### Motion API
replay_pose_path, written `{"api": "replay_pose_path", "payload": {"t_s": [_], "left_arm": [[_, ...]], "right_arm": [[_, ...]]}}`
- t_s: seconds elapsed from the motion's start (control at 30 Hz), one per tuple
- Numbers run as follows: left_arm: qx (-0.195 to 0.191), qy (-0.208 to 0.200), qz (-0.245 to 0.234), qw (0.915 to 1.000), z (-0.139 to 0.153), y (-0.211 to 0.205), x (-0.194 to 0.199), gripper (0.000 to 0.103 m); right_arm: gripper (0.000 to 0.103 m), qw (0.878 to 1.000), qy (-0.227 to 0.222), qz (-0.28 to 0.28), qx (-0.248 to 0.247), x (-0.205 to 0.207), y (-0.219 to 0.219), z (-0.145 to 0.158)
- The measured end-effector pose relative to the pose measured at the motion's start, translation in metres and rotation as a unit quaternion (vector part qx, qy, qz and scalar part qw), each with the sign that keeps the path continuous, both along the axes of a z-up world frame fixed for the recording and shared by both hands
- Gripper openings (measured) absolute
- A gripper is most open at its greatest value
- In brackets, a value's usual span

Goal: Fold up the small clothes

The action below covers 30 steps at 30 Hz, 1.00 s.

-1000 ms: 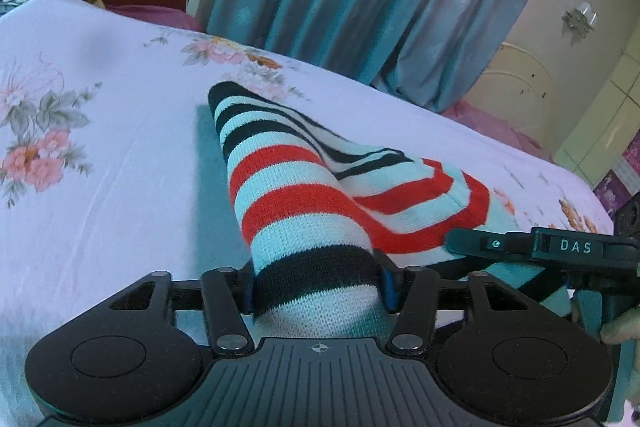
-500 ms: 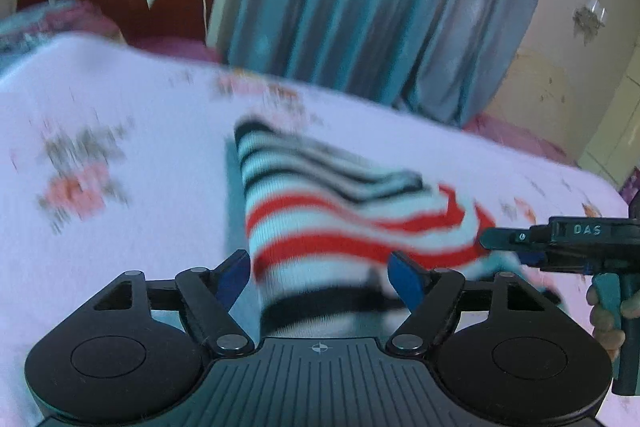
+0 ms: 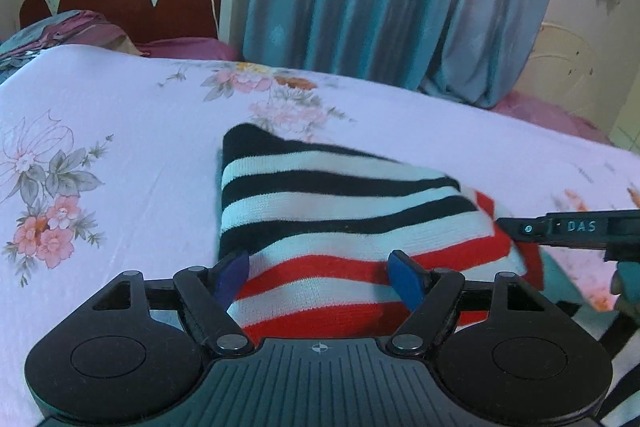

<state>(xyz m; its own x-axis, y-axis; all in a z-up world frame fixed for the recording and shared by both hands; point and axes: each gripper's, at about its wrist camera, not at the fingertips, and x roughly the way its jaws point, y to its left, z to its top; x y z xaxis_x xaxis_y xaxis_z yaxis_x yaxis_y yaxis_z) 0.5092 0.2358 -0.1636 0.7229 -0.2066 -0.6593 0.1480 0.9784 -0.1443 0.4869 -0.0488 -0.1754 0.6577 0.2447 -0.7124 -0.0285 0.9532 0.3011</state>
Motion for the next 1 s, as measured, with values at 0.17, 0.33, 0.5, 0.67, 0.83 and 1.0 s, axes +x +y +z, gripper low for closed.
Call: {"api": "replay_pose_path", "payload": {"t_s": [0.17,0.33,0.5,0.67,0.83,1.0], "left_arm": [[-0.004,-0.015,0.002,0.9999,0.013,-0.001,-0.015,0.075],[-0.009,-0.026,-0.009,0.9996,0.027,0.006,-0.051,0.075],[-0.004,-0.031,-0.022,0.9993,0.030,0.010,-0.096,0.075],[0.008,-0.020,-0.022,0.9995,0.022,0.008,-0.122,0.075],[0.020,-0.014,-0.021,0.9995,0.005,0.005,-0.126,0.076],[0.005,0.004,-0.023,0.9997,0.012,0.012,-0.127,0.076]], "right_arm": [[0.022,1.000,-0.006,0.002,-0.004,-0.010,0.000,0.012],[0.022,0.999,-0.044,0.016,0.013,-0.047,-0.001,0.044],[0.022,0.997,-0.057,0.056,0.018,-0.097,0.017,0.060],[0.019,0.993,-0.074,0.079,-0.043,-0.140,0.037,0.055],[0.000,0.995,-0.055,0.057,-0.068,-0.146,0.036,0.031],[0.000,0.997,-0.033,0.055,-0.045,-0.159,0.042,0.022]]}}
